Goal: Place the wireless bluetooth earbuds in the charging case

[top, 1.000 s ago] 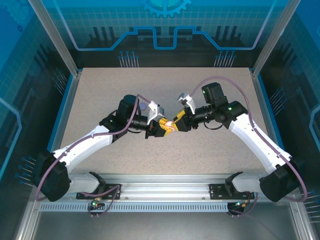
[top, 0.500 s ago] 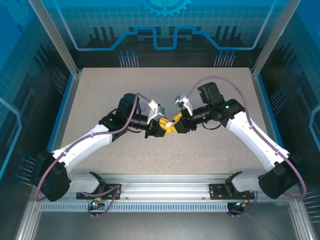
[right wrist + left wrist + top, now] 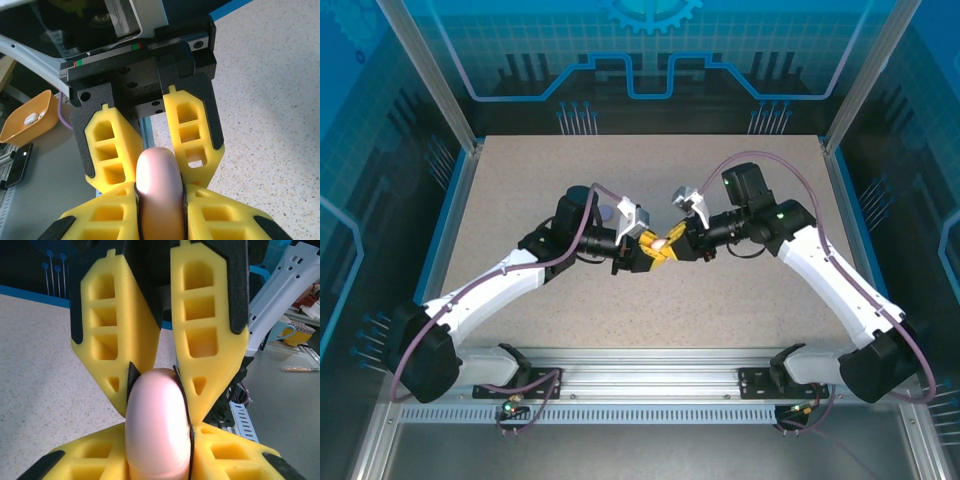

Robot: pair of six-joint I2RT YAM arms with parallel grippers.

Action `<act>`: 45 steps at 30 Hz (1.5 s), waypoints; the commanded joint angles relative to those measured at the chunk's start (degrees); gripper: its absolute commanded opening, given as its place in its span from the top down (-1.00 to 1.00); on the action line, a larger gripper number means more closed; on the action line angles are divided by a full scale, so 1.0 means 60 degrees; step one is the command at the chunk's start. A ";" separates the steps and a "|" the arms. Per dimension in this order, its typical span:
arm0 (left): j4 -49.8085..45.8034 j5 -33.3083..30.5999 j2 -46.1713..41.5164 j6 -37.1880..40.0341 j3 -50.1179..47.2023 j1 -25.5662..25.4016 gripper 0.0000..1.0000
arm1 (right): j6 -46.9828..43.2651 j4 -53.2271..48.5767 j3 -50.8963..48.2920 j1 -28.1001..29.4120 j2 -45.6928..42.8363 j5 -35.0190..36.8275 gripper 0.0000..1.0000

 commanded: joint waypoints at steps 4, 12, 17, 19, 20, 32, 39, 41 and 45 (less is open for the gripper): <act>0.1412 -0.0198 -0.0010 -0.0922 -0.0094 -0.0126 0.30 | 0.0689 0.0766 -0.0453 -0.0451 -0.0479 -0.0129 0.85; 0.2068 -0.0002 0.0019 -0.1480 -0.0258 -0.0121 0.28 | 0.1134 0.1363 -0.0695 -0.0651 -0.0789 -0.0391 0.86; 0.1807 0.0056 0.0177 -0.1436 -0.0171 -0.0124 0.23 | 0.1241 0.1515 -0.0696 -0.0717 -0.0849 -0.0521 0.86; 0.1718 0.0107 0.0236 -0.1407 -0.0142 -0.0125 0.22 | 0.1226 0.1510 -0.0667 -0.0718 -0.0838 -0.0573 0.86; 0.1696 0.0149 0.0275 -0.1407 -0.0115 -0.0126 0.23 | 0.1225 0.1512 -0.0656 -0.0718 -0.0824 -0.0591 0.86; 0.2144 0.0584 0.0342 -0.1668 -0.0002 -0.0113 0.28 | 0.1086 0.1373 -0.0696 -0.0605 -0.0706 -0.0800 0.85; 0.2131 0.0732 0.0371 -0.1699 0.0094 -0.0130 0.37 | 0.0975 0.1250 -0.0623 -0.0484 -0.0621 -0.0759 0.84; 0.2128 0.0745 0.0385 -0.1710 0.0090 -0.0135 0.37 | 0.0894 0.1152 -0.0578 -0.0443 -0.0585 -0.0731 0.84; 0.2142 0.0774 0.0386 -0.1743 0.0108 -0.0139 0.36 | 0.0809 0.1046 -0.0534 -0.0382 -0.0511 -0.0700 0.84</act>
